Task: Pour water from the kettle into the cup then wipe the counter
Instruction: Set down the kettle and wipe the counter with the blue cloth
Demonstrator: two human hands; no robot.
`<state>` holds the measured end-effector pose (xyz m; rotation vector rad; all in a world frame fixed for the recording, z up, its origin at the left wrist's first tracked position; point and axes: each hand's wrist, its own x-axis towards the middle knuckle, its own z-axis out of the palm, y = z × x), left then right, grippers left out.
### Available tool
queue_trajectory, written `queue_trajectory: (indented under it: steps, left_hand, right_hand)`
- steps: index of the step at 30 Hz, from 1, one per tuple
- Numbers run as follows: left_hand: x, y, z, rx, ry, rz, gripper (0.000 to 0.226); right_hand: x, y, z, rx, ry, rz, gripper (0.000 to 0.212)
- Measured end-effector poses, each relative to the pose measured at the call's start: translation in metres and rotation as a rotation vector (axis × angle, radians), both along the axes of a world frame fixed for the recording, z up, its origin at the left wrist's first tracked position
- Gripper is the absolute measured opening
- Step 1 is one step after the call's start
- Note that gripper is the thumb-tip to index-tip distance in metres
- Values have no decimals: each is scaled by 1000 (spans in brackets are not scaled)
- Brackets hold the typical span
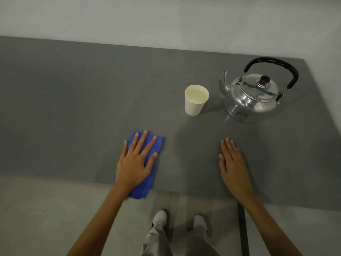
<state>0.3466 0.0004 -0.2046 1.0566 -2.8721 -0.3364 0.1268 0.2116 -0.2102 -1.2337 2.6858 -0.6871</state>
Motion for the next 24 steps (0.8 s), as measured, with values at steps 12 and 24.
queue_trajectory:
  steps: [12,24]
  left_hand:
    - [-105,26,2,2,-44,-148,59]
    - [-11,51,9,104,-43,-51,66]
  right_hand:
    - [0,0,2,5,-5,2,47]
    - [40,-98,38,40,-250,231,46]
